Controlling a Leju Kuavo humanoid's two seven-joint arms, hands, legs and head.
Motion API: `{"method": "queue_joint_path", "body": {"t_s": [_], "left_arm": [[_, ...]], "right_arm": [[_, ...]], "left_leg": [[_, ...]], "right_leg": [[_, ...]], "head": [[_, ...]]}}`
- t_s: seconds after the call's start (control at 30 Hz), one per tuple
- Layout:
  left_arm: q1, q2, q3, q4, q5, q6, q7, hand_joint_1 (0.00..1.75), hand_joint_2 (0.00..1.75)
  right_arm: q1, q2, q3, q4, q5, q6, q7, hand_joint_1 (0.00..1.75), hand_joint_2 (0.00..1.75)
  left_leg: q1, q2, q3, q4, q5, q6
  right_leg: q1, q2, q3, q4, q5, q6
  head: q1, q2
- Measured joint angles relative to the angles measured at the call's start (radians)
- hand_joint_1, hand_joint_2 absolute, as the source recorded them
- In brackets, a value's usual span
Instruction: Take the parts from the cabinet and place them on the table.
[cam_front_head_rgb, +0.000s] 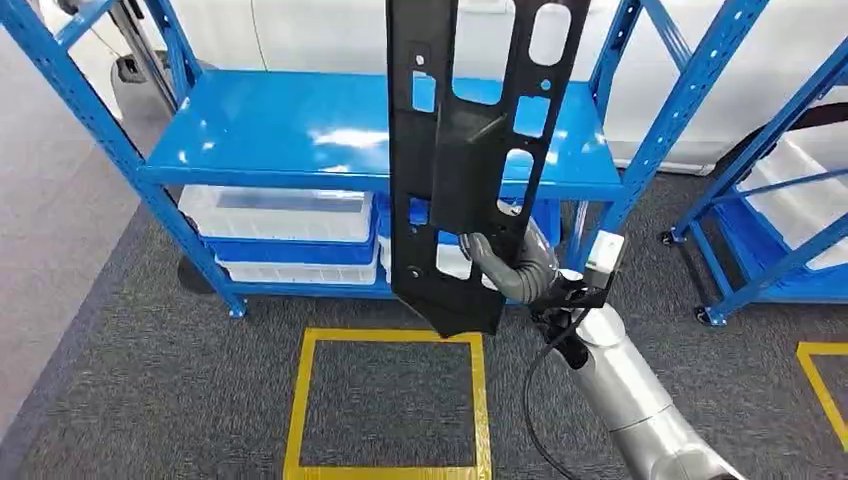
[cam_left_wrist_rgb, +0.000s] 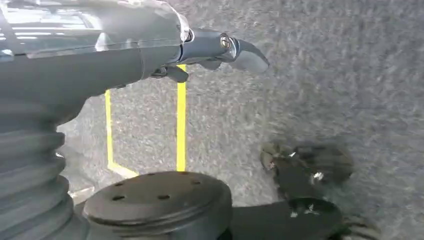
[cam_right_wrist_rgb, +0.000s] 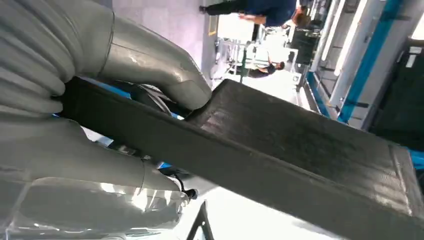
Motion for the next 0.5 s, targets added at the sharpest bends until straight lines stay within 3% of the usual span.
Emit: {"method": "queue_joint_path", "body": {"t_s": [0.03, 0.07, 0.13, 0.17, 0.2, 0.23, 0.33, 0.37, 0.4, 0.43, 0.5], "left_arm": [[0.0, 0.0, 0.0, 0.0, 0.0, -0.002, 0.0, 0.0, 1.75], [0.0, -0.001, 0.0, 0.0, 0.0, -0.002, 0.0, 0.0, 1.75], [0.001, -0.001, 0.0, 0.0, 0.0, -0.002, 0.0, 0.0, 1.75], [0.001, -0.002, 0.0, 0.0, 0.0, -0.002, 0.0, 0.0, 1.75], [-0.001, -0.001, 0.0, 0.0, 0.0, -0.002, 0.0, 0.0, 1.75], [-0.003, -0.002, 0.0, 0.0, 0.0, -0.003, 0.0, 0.0, 1.75], [-0.002, -0.002, -0.001, 0.0, 0.0, -0.006, 0.002, 0.0, 1.75], [-0.001, -0.002, -0.001, 0.0, 0.0, -0.006, 0.003, 0.0, 1.75], [0.0, -0.002, -0.001, 0.0, 0.0, -0.005, 0.003, 0.0, 1.75], [0.0, -0.002, -0.001, 0.0, 0.0, -0.005, 0.003, 0.0, 1.75], [-0.003, -0.002, 0.0, 0.0, 0.0, -0.005, 0.003, 0.0, 1.75]], "right_arm": [[0.001, 0.0, -0.001, 0.0, 0.0, 0.0, 0.0, 1.75, 1.75], [0.004, 0.0, -0.002, 0.0, 0.0, 0.0, 0.002, 1.75, 1.75], [0.008, 0.0, -0.005, -0.001, 0.0, 0.0, 0.003, 1.75, 1.75], [0.008, 0.0, -0.005, -0.005, 0.0, 0.0, 0.004, 1.75, 1.75], [0.008, 0.0, -0.007, -0.01, 0.002, -0.001, 0.005, 1.75, 1.75], [0.009, 0.0, -0.011, -0.02, 0.003, -0.003, 0.007, 1.75, 1.75], [0.015, 0.0, -0.017, -0.03, 0.004, -0.006, 0.008, 1.75, 1.75], [0.019, 0.0, -0.018, -0.031, 0.005, -0.005, 0.009, 1.75, 1.75], [0.019, 0.0, -0.018, -0.031, 0.007, -0.003, 0.01, 1.75, 1.75], [0.019, 0.0, -0.019, -0.034, 0.008, -0.003, 0.011, 1.75, 1.75], [0.021, 0.0, -0.02, -0.039, 0.008, -0.003, 0.011, 1.75, 1.75]], "left_leg": [[0.0, 0.0, -0.018, 0.002, 0.012, -0.001], [0.001, 0.0, -0.039, 0.006, 0.026, -0.003], [0.004, 0.0, -0.075, 0.016, 0.045, -0.01], [0.005, 0.0, -0.093, 0.024, 0.054, -0.015], [0.005, 0.0, -0.105, 0.035, 0.061, -0.02], [0.001, -0.001, -0.114, 0.041, 0.066, -0.025], [0.006, 0.0, -0.113, 0.029, 0.1, -0.044], [0.003, -0.002, -0.121, 0.027, 0.102, -0.051], [0.008, -0.003, -0.134, 0.047, 0.063, -0.054], [0.009, -0.003, -0.15, 0.097, 0.0, -0.056], [0.01, -0.003, -0.187, 0.256, -0.114, -0.062]], "right_leg": [[-0.002, 0.0, -0.006, 0.06, -0.011, 0.004], [-0.005, 0.0, 0.004, 0.087, 0.015, 0.009], [-0.01, 0.0, 0.072, 0.029, 0.099, 0.013], [-0.013, 0.0, 0.134, -0.049, 0.118, 0.013], [-0.015, 0.0, 0.207, -0.145, 0.086, 0.011], [-0.007, 0.002, 0.263, -0.236, 0.04, 0.003], [0.002, 0.002, 0.246, -0.233, 0.052, -0.02], [-0.01, -0.001, 0.236, -0.241, 0.068, -0.031], [-0.008, -0.006, 0.224, -0.241, 0.082, -0.037], [-0.008, -0.005, 0.208, -0.241, 0.095, -0.046], [-0.005, -0.005, 0.177, -0.239, 0.121, -0.048]], "head": [[0.0, 0.0], [0.0, 0.0], [0.0, 0.0], [0.0, 0.0], [0.0, 0.0], [0.0, 0.0], [0.0, 0.0], [0.0, 0.0], [0.0, 0.0], [0.0, 0.0], [0.0, 0.0]]}}
